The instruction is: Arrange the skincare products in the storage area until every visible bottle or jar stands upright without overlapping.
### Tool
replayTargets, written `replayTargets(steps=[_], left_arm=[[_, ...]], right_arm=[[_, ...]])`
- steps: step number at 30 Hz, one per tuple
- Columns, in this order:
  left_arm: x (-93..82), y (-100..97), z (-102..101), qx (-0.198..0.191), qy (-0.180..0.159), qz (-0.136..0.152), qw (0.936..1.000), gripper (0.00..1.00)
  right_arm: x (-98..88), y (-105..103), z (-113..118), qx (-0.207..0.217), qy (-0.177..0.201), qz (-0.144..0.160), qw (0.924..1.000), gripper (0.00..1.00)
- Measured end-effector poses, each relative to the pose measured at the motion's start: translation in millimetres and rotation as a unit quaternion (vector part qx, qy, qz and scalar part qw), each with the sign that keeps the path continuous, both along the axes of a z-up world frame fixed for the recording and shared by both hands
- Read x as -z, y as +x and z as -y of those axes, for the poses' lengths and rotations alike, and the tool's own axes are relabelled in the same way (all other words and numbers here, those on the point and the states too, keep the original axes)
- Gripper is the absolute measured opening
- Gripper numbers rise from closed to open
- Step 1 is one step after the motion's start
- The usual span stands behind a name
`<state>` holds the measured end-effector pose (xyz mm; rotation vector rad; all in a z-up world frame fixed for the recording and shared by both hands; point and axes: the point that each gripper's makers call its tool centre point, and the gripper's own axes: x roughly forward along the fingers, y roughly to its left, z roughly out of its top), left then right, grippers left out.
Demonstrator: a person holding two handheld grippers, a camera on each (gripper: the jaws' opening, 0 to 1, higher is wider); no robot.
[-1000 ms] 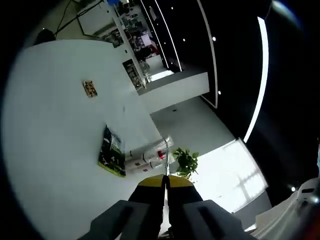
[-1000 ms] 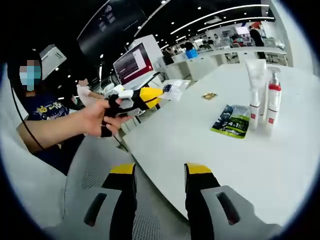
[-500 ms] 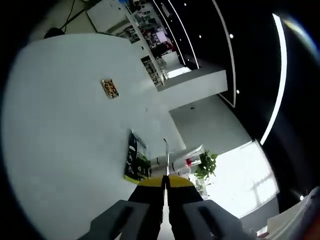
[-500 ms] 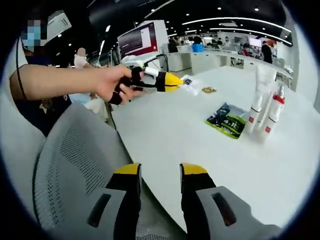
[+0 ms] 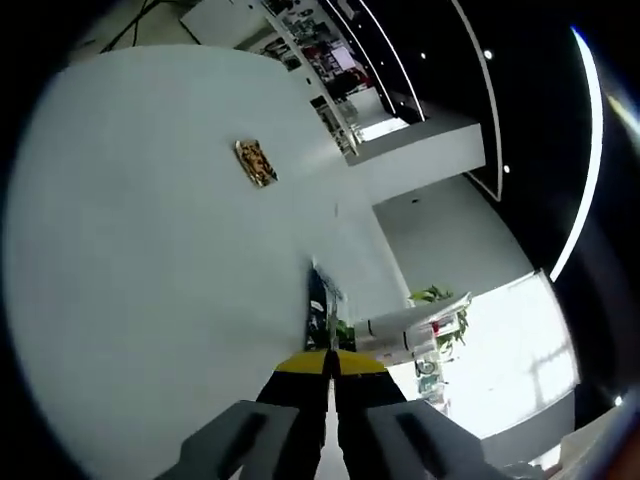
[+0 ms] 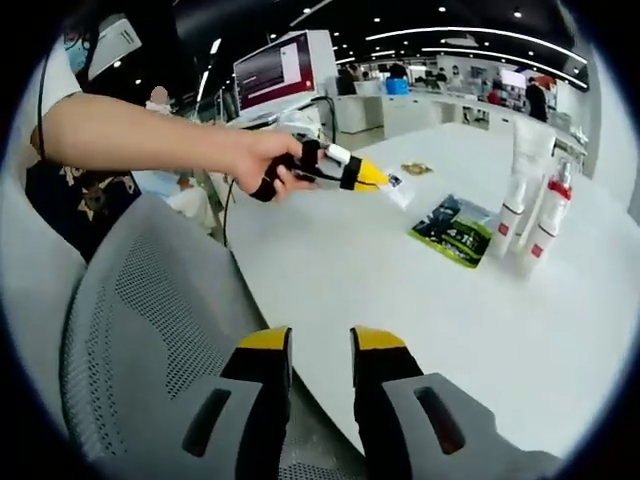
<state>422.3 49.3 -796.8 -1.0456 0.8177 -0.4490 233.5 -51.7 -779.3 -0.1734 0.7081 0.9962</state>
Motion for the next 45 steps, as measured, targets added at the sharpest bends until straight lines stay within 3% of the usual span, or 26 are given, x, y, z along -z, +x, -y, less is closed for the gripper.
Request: replayTargets(steps=[5,16,21,30,32,45], left_arm=[[13.0,2.7,0.7,0.021,0.026,-0.012,0.9994,0.01],[43.1,14.9,-20.6,0.032,0.057,-0.033,0.9973,0.02],[57.1,13.1,-23.5,0.050,0.095,-0.040,0.9934,0.03],[59.8,15.6,-25.5,0.067,0.138,-0.028,0.9878,0.04],[60.9,17.5,-31.4,0.065,0.165,-0.024,0.9838,0.05],[60.2,16.1,-27.4,0.077,0.201,-0.021,0.9763,0.09]], right_arm=[[1.6,0.5,1.6,0.001,-0.005,0.001,1.0000,0.21],[3.8,2.1,3.5,0.007,-0.009,-0.005,0.9999,0.21],[4.2,2.1,3.8,0.007,-0.010,-0.005,0.9999,0.21],[4.4,1.8,4.0,0.005,-0.014,-0.002,0.9999,0.21],[4.7,2.1,4.5,0.006,-0.014,-0.002,0.9999,0.22],[2.8,2.0,3.8,0.005,-0.011,0.001,0.9999,0.25]])
